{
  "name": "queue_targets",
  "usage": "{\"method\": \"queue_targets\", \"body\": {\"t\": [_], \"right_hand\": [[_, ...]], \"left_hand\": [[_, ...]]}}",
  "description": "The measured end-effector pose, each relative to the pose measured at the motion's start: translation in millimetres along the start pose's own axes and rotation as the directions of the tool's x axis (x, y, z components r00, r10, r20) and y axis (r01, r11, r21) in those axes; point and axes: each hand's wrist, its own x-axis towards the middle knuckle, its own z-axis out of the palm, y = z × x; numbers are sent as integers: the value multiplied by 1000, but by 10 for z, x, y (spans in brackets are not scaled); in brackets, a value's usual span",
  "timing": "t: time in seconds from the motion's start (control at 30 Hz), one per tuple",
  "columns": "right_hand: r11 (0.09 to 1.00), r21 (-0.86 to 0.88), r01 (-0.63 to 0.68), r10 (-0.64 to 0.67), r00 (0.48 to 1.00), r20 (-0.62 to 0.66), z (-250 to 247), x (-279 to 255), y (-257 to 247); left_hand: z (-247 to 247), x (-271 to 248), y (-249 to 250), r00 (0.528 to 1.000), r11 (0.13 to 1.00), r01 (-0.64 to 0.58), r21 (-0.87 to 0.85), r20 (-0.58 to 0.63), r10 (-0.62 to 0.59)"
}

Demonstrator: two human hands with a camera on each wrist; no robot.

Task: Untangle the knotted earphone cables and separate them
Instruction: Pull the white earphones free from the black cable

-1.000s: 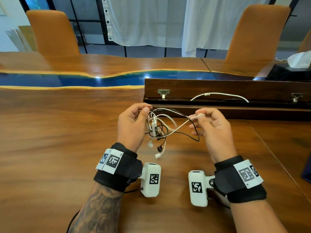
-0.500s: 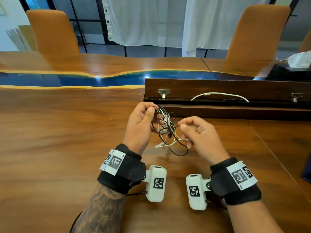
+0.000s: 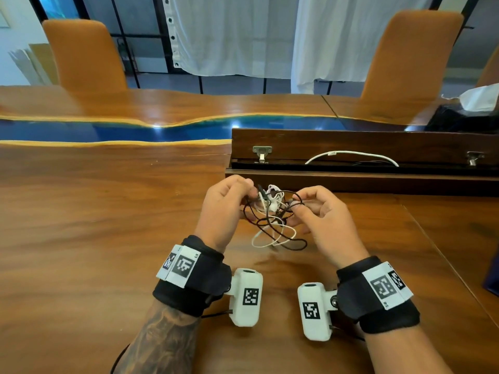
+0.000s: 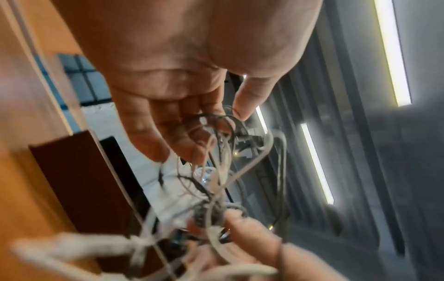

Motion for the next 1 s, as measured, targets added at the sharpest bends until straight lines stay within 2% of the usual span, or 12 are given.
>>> {"method": "queue_targets", "body": {"t": [0.13,0.23,0.3,0.4,0.5,0.73,1.0], "right_hand": [[1000,-1,16,-16,1000,-22,-11,-8,-18],[1000,4,22,-22,1000,-8,3,-20,-12],[999,-1,32,-32,999,-6,18,-30,-18],[999,8,53,-53,998,-34,27,-29,-21],[996,59,72,-68,995,-75,16,-24,-28],[984,157,83,-74,995,-64,46,-39,-65],[983,166,74,-60,994,-87,66,-46,-66]], "left_hand": [[-51,35,-102,987,936,-48,349,-130,99],[-38,18,-42,959,904,-143,402,-169,227],[-12,-17,23,952,890,-240,388,-83,293],[24,-65,26,963,865,-270,423,116,244],[38,-66,-40,964,825,-250,508,210,162],[40,-76,-20,966,773,-227,593,238,102],[22,-67,0,971,774,-202,601,227,77]]}}
